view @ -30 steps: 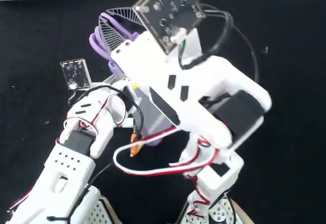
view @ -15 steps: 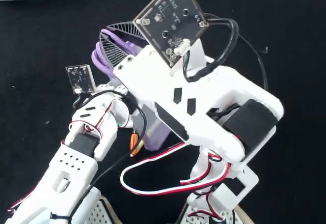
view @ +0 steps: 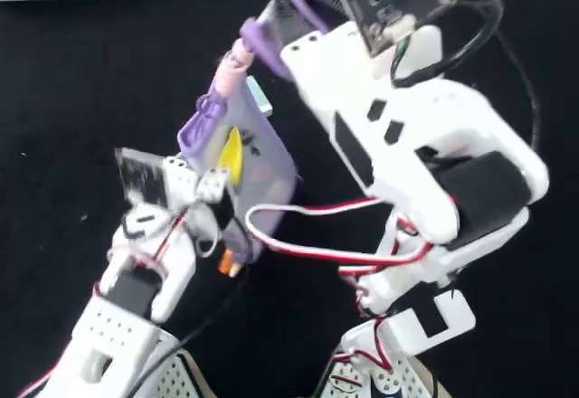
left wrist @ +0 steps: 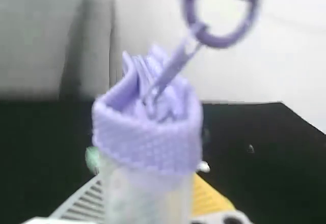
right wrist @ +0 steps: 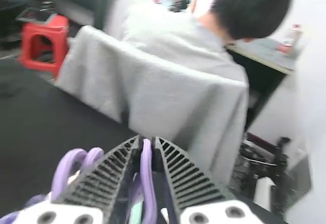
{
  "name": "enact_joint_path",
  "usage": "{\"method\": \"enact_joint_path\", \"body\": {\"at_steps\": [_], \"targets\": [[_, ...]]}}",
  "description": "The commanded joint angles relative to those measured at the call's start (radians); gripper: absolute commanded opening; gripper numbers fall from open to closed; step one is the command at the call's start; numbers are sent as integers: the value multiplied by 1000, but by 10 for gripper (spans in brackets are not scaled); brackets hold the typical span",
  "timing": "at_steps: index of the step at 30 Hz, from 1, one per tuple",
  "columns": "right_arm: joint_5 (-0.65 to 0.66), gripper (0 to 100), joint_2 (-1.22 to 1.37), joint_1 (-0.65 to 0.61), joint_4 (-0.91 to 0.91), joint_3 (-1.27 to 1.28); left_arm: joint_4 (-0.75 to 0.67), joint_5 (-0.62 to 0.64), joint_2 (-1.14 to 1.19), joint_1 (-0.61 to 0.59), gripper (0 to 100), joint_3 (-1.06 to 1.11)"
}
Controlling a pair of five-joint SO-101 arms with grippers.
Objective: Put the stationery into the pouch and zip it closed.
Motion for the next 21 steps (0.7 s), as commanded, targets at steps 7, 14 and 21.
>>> {"method": "enact_joint_path", "body": {"at_steps": [7,14,21], "targets": [[9,11,116,216,-189,4,68,-396,-463,30,27,143],[8,11,151,376,-269,7,49,-396,-522,-1,27,151],[8,11,257,451,-358,-4,41,-396,-519,-1,27,174]]}}
